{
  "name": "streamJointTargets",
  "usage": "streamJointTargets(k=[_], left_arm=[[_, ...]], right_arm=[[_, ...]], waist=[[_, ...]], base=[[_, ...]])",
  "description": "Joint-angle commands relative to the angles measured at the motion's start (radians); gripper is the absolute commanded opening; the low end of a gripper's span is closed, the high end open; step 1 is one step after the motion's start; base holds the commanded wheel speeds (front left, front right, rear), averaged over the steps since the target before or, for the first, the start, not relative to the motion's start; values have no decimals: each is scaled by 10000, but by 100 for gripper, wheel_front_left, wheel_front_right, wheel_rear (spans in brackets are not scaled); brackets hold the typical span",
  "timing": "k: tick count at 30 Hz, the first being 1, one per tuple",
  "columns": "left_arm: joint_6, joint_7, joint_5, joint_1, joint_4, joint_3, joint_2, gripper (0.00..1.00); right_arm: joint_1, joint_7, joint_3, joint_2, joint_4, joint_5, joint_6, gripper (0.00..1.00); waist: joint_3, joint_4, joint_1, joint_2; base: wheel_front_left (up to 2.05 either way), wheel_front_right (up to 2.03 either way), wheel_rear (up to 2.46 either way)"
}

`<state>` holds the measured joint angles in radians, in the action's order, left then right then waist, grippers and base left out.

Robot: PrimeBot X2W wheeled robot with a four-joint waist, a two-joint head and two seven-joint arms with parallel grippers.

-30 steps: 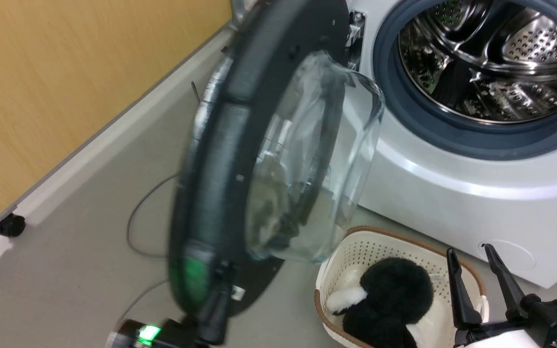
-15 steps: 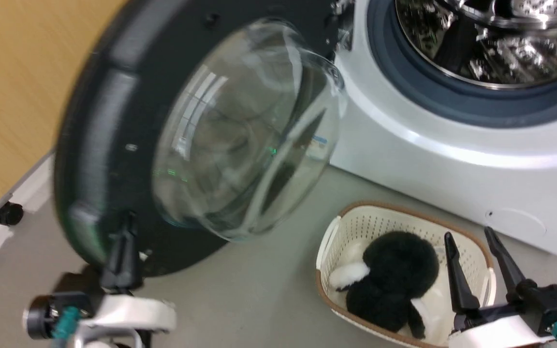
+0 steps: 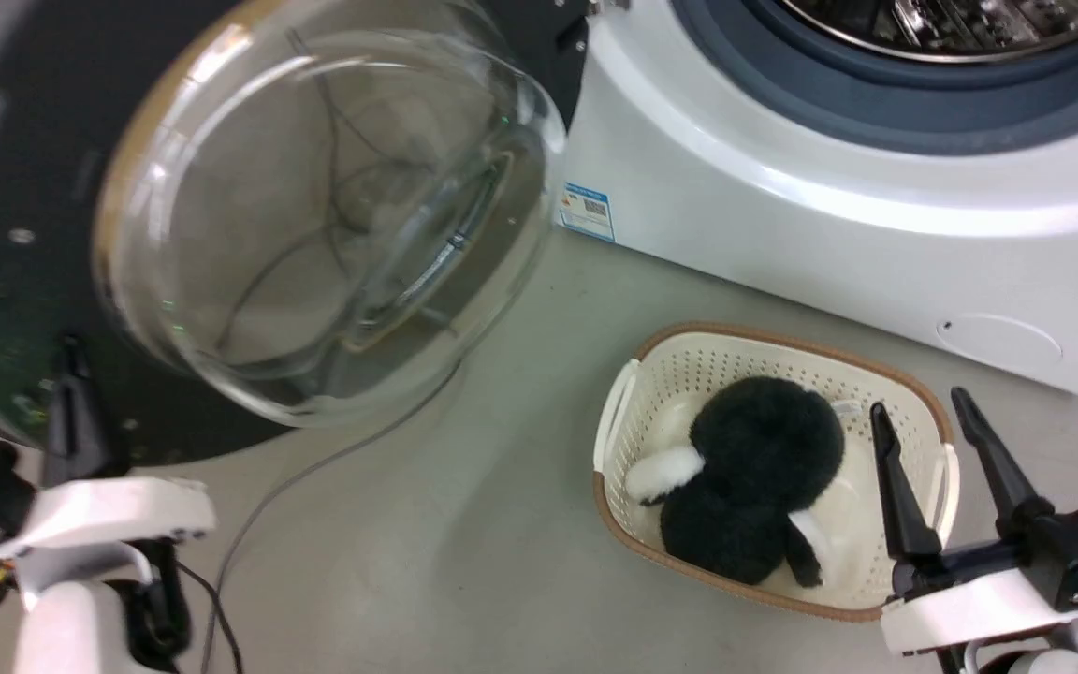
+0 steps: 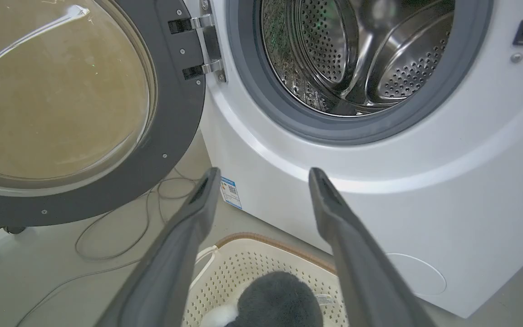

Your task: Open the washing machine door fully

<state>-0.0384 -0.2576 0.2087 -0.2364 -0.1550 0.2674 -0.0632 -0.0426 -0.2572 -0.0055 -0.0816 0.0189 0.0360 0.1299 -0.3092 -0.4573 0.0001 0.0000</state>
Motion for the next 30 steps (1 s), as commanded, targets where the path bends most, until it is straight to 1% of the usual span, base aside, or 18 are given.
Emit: streamJointTargets(k=[1,8,15,22,25,30], left_arm=[[66,-42,-12,-324,-154,306,11,0],[249,-42,-242,-942,-627,1634,1,0],[528,-42,-498,-1579,-1259,2609,-235,0],[843,-42,-719,-2121,-1883,3126,-394,0],[1083,-42,-893,-2357,-2198,3290,-477,0],[1215,-42,-1120,-2306,-2331,3392,-442,0]], right_arm=[[-185,-46,-18,-105,-63,10,8,100],[-384,-46,-75,-267,-123,-26,8,100],[-496,-46,-123,-410,-172,-49,8,100],[-654,-46,-96,-447,-173,-75,8,100],[-710,-46,-65,-430,-155,-86,8,100],[-663,-46,-79,-330,-99,-73,8,100]], waist=[[-170,147,-1,0],[-495,471,-1,0],[-774,668,-1,0],[-931,779,-1,0],[-922,832,-1,0],[-668,873,-1,0]], base=[[0,0,0],[0,0,0],[0,0,0],[0,0,0],[0,0,0],[0,0,0]])
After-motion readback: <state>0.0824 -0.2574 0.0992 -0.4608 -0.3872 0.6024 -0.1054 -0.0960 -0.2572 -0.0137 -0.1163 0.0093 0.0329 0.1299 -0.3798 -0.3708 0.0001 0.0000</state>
